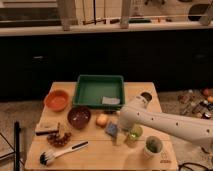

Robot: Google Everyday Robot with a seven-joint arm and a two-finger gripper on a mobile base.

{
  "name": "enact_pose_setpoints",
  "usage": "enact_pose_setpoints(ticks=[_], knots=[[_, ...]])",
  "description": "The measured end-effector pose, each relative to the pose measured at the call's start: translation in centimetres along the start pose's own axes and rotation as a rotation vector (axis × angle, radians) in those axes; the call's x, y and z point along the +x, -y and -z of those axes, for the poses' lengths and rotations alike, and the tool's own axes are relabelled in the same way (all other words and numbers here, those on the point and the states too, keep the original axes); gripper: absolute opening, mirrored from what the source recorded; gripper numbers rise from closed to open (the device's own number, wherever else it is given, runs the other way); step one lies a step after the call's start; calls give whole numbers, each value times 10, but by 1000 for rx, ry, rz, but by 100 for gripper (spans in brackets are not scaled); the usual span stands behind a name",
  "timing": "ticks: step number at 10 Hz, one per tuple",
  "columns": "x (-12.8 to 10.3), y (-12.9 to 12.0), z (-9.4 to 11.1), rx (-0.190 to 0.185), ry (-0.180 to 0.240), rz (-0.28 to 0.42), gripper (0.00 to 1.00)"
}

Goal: Place sponge in purple bowl

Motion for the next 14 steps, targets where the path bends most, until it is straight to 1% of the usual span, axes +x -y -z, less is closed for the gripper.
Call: enact_pose_setpoints(ticks=[2, 6, 7, 8, 9, 11, 12, 14], knots=[[-6, 1, -7, 4, 5, 6, 80], [-9, 3, -17, -6, 12, 7, 80], [-11, 4, -19, -7, 11, 11, 77], [-11, 4, -20, -7, 10, 13, 70], [-11, 5, -21, -9, 8, 12, 59], [-10, 5, -23, -21, 1, 7, 40], [-10, 6, -25, -27, -3, 6, 28], [-10, 7, -25, -30, -2, 5, 8]])
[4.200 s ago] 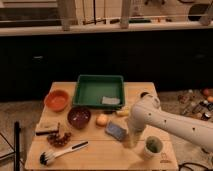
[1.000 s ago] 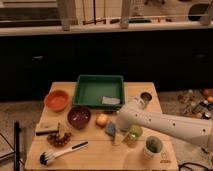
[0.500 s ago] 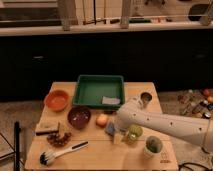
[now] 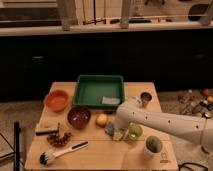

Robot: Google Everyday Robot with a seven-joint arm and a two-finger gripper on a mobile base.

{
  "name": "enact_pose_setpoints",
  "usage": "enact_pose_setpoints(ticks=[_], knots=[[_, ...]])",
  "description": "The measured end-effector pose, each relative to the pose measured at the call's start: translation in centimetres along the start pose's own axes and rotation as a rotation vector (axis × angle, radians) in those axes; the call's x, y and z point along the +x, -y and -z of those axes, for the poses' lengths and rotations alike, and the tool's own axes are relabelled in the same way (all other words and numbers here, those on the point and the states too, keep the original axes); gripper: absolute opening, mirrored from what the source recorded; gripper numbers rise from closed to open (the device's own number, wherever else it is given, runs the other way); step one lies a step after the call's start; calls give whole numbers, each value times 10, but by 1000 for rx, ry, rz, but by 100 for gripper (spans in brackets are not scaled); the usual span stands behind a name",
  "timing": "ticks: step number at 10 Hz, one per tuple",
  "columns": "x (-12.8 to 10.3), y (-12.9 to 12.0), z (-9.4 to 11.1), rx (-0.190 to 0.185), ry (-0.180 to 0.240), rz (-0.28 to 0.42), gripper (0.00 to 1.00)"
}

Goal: Place sponge in purple bowl

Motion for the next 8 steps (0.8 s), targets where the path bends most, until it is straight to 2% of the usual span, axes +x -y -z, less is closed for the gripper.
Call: enact_pose_setpoints(ticks=[2, 5, 8], knots=[[0, -1, 1, -4, -3, 3, 0], [3, -4, 6, -6, 1, 13, 0], [1, -6, 16, 1, 23, 34, 0]])
